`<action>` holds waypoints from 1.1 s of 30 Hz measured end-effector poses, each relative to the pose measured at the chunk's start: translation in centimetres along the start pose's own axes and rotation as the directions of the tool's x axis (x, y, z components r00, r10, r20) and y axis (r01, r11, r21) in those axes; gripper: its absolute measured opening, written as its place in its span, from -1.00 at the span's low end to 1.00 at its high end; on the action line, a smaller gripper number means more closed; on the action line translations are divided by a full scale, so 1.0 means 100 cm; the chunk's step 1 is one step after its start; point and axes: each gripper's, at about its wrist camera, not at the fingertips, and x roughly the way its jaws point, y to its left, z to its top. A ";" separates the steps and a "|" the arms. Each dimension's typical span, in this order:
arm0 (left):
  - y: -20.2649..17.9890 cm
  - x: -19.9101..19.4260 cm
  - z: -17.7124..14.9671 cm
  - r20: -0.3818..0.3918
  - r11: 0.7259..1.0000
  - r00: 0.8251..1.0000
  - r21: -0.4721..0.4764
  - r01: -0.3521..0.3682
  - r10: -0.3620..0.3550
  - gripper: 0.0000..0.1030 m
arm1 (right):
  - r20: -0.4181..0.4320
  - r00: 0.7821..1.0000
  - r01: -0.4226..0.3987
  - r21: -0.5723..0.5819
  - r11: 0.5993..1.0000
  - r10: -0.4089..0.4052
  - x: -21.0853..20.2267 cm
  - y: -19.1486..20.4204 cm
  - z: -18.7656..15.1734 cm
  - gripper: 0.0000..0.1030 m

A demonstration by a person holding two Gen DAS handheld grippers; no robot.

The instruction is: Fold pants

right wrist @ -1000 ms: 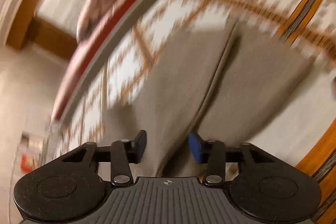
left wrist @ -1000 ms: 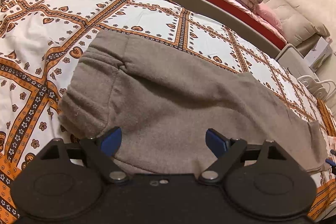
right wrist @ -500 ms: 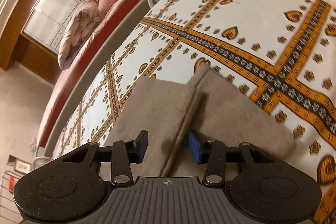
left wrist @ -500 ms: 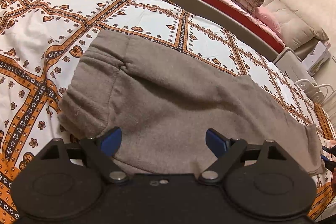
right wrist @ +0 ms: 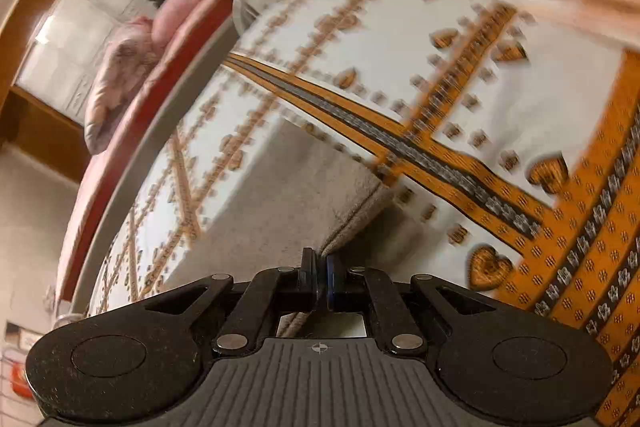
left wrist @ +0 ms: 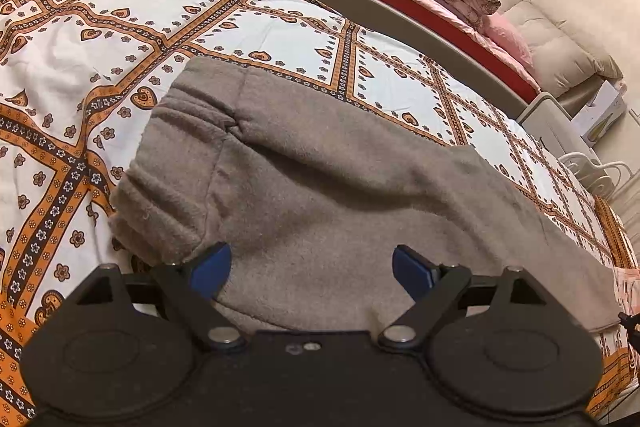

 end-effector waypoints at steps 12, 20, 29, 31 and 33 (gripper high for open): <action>-0.001 0.000 -0.001 -0.002 1.000 1.000 0.008 -0.007 0.007 0.63 | 0.000 0.998 0.059 -0.041 0.997 -0.059 -0.005 0.003 -0.005 -0.90; -0.005 -0.014 0.000 0.057 0.998 0.998 0.052 -0.041 0.038 0.40 | 0.165 0.984 0.083 -0.064 0.995 -0.071 -0.042 0.002 -0.004 -0.89; 0.008 -0.049 0.019 0.271 0.987 0.951 0.024 -0.159 0.146 0.23 | -0.041 0.968 -0.231 -0.540 0.809 0.249 -0.007 0.137 -0.067 -0.89; 0.012 -0.042 0.032 0.257 0.987 0.955 0.024 -0.159 0.147 0.23 | -0.153 0.949 -0.308 -0.634 0.709 0.276 0.020 0.187 -0.101 -0.89; 0.014 -0.031 0.044 0.231 0.985 0.961 0.047 -0.167 0.152 0.22 | -0.247 0.923 -0.384 -0.671 0.635 0.297 0.046 0.227 -0.132 -0.89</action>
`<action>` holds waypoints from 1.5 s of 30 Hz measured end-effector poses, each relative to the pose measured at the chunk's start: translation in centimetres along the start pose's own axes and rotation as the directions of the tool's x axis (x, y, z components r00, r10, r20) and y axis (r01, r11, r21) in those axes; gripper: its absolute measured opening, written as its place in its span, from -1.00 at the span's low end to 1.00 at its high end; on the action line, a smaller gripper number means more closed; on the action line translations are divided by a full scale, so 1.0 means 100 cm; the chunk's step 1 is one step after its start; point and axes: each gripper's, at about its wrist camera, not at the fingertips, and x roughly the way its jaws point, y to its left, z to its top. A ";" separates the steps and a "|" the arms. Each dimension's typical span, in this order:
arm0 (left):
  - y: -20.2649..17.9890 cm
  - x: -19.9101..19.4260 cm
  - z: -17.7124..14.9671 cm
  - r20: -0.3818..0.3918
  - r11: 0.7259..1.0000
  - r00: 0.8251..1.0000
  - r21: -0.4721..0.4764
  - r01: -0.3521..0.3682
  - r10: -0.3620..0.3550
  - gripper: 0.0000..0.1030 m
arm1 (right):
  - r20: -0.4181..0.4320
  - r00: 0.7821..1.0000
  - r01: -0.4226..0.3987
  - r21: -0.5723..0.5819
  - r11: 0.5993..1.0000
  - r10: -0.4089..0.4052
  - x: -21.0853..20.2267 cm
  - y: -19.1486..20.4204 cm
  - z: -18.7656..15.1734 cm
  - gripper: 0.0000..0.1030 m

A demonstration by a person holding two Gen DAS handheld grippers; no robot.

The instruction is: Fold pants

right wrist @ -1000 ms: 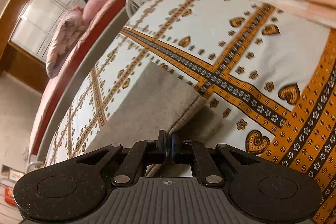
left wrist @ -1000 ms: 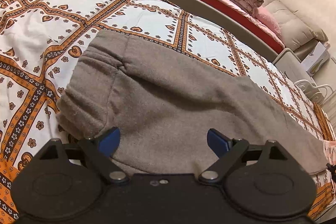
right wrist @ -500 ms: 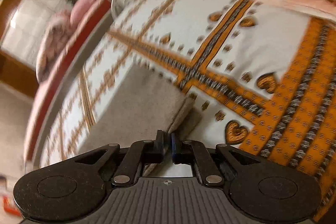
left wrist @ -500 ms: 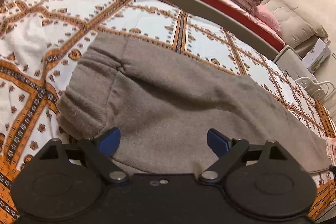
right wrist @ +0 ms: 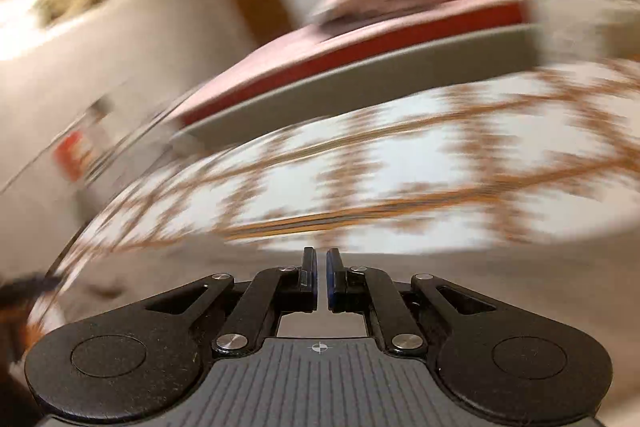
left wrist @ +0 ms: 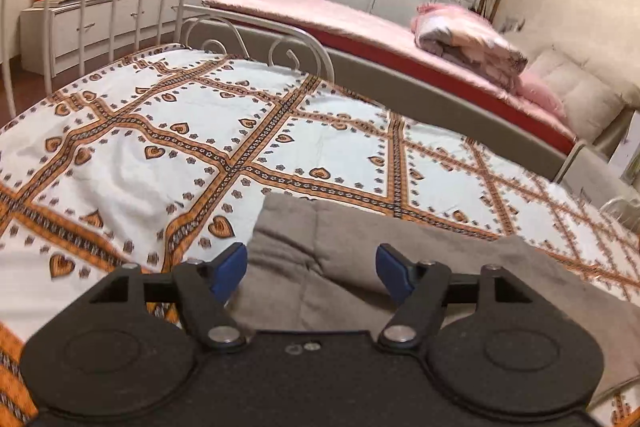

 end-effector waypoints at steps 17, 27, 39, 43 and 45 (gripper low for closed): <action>0.033 0.070 0.014 -0.130 0.989 0.981 -0.007 0.147 -0.146 0.09 | -0.340 0.926 -0.271 -0.291 0.918 0.165 0.275 0.121 0.024 -0.13; 0.031 0.082 0.013 -0.144 0.982 0.972 0.018 0.189 -0.185 -0.06 | -0.440 0.877 -0.361 -0.339 0.869 0.192 0.295 0.124 0.021 -0.71; 0.024 0.084 0.015 -0.074 0.994 0.996 0.092 0.063 -0.056 -0.78 | -0.364 0.931 -0.178 -0.418 0.891 0.016 0.302 0.132 0.013 -0.94; 0.025 0.060 0.021 -0.016 0.995 0.999 0.089 0.045 -0.044 -0.73 | -0.261 0.965 -0.139 -0.388 0.911 0.036 0.280 0.134 0.017 -0.94; 0.020 0.033 0.024 0.029 0.994 0.998 0.101 0.047 -0.050 -0.67 | -0.178 0.982 -0.127 -0.369 0.921 0.064 0.251 0.133 0.027 -0.94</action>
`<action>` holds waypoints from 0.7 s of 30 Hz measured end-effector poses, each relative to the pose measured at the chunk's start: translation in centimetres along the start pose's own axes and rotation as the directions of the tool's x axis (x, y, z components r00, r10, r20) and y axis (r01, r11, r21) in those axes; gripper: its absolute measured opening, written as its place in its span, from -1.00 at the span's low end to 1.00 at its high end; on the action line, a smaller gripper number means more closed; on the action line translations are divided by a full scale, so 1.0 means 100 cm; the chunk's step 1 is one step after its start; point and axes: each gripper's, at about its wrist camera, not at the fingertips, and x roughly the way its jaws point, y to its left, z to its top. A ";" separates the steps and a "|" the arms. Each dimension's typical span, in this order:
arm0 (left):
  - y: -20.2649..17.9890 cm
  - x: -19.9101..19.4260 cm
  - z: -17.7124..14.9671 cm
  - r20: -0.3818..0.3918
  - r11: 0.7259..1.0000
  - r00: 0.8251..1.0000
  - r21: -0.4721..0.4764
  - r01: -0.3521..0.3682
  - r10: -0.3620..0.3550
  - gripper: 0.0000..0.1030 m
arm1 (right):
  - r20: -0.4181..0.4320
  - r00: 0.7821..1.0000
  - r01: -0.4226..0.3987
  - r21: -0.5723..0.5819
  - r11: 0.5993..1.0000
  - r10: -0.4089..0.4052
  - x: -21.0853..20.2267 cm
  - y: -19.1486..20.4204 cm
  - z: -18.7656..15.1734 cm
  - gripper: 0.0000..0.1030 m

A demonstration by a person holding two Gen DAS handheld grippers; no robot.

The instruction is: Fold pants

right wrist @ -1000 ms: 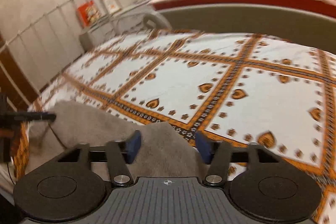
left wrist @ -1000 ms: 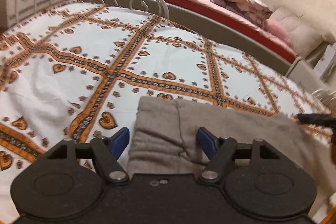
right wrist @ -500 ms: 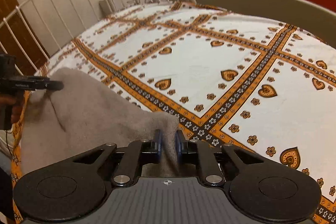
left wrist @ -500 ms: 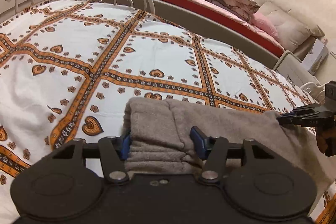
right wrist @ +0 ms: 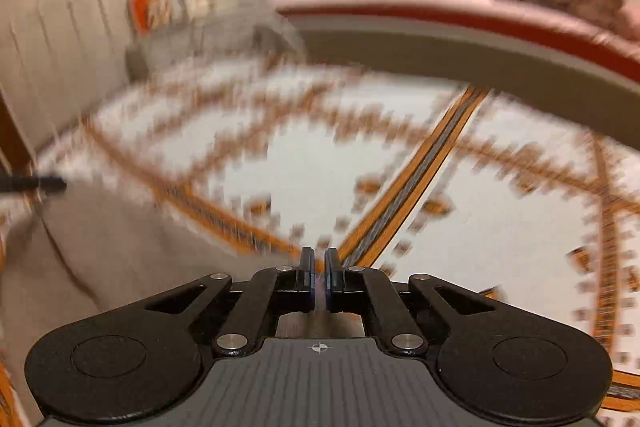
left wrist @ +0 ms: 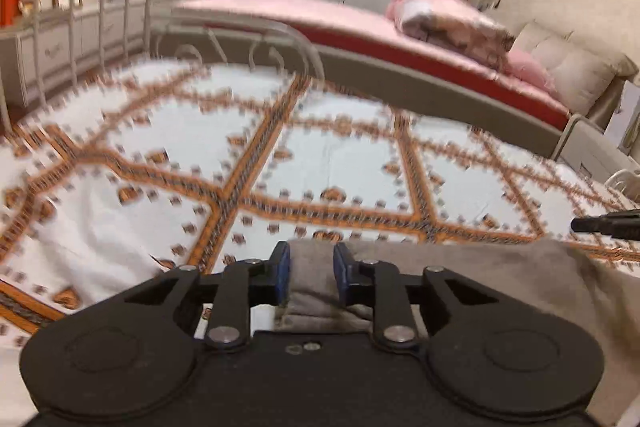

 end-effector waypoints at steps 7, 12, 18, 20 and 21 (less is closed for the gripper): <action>-0.029 -0.035 -0.019 -0.011 0.998 0.998 0.017 0.057 -0.057 -0.13 | 0.015 1.000 -0.003 -0.023 1.000 0.003 -0.104 -0.005 -0.029 -0.93; -0.045 0.028 -0.046 -0.178 0.968 0.976 0.238 -0.084 0.128 0.43 | -0.030 0.997 0.073 0.076 0.994 -0.071 -0.151 -0.024 -0.078 -0.93; -0.001 -0.043 -0.032 -0.029 0.987 0.998 -0.144 -0.067 0.063 0.19 | 0.040 0.974 0.206 0.232 0.951 -0.221 -0.228 -0.066 -0.119 -0.93; 0.013 -0.060 -0.043 -0.026 0.959 0.999 -0.283 -0.028 0.021 0.07 | 0.064 0.957 0.251 0.312 0.916 -0.284 -0.253 -0.083 -0.131 -0.93; 0.018 -0.062 -0.051 -0.041 0.944 0.999 -0.331 -0.006 -0.008 -0.05 | 0.068 0.949 0.262 0.366 0.893 -0.307 -0.263 -0.093 -0.137 -0.93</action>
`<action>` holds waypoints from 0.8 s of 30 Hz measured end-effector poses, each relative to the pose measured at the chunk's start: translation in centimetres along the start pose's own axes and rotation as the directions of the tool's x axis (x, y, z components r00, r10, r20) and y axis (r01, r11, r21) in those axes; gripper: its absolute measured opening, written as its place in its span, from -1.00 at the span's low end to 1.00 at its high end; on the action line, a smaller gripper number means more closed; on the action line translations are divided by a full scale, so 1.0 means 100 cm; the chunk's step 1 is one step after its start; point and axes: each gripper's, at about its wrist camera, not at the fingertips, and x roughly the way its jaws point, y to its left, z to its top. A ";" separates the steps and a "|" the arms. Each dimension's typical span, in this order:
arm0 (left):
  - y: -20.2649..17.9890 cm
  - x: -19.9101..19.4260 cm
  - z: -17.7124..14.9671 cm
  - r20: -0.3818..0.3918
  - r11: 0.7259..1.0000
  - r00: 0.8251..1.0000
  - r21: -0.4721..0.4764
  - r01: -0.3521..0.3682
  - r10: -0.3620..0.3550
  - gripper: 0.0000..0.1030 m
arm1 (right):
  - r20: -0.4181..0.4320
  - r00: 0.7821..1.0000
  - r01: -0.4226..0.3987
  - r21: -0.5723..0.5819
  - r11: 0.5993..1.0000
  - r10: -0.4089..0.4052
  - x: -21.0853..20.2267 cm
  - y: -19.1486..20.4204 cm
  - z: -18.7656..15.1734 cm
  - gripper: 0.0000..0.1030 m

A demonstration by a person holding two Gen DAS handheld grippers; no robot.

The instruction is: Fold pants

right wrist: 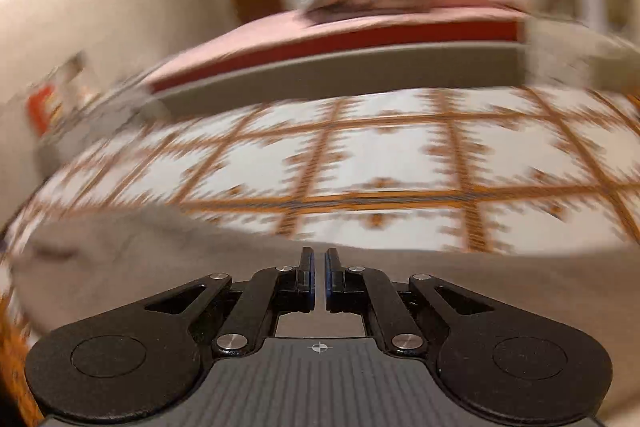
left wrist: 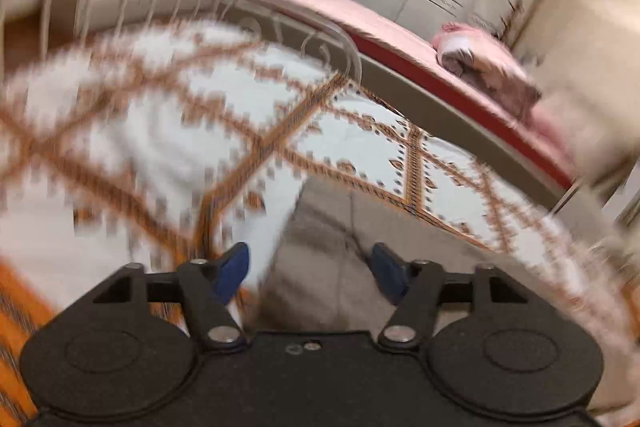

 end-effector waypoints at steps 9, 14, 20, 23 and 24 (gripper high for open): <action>0.017 0.008 -0.015 -0.081 0.975 0.988 -0.188 0.116 -0.133 -0.59 | 0.031 0.998 0.055 0.161 0.985 -0.060 -0.032 -0.035 -0.003 -0.92; 0.019 0.018 -0.015 -0.079 0.976 0.993 -0.209 0.066 -0.084 -0.59 | 0.027 0.997 0.068 0.085 0.994 -0.071 -0.030 -0.021 -0.009 -0.91; 0.023 0.013 -0.017 -0.075 0.975 0.995 -0.218 0.047 -0.065 -0.54 | 0.018 0.997 0.072 0.101 0.992 -0.075 -0.027 -0.031 -0.012 -0.89; 0.024 0.020 -0.016 -0.090 0.976 0.994 -0.217 0.034 -0.055 -0.47 | 0.007 0.997 0.077 0.130 0.988 -0.079 -0.028 -0.037 -0.012 -0.88; 0.023 0.022 -0.016 -0.086 0.976 0.995 -0.214 0.036 -0.056 -0.43 | 0.001 0.997 0.077 0.140 0.987 -0.078 -0.027 -0.039 -0.012 -0.87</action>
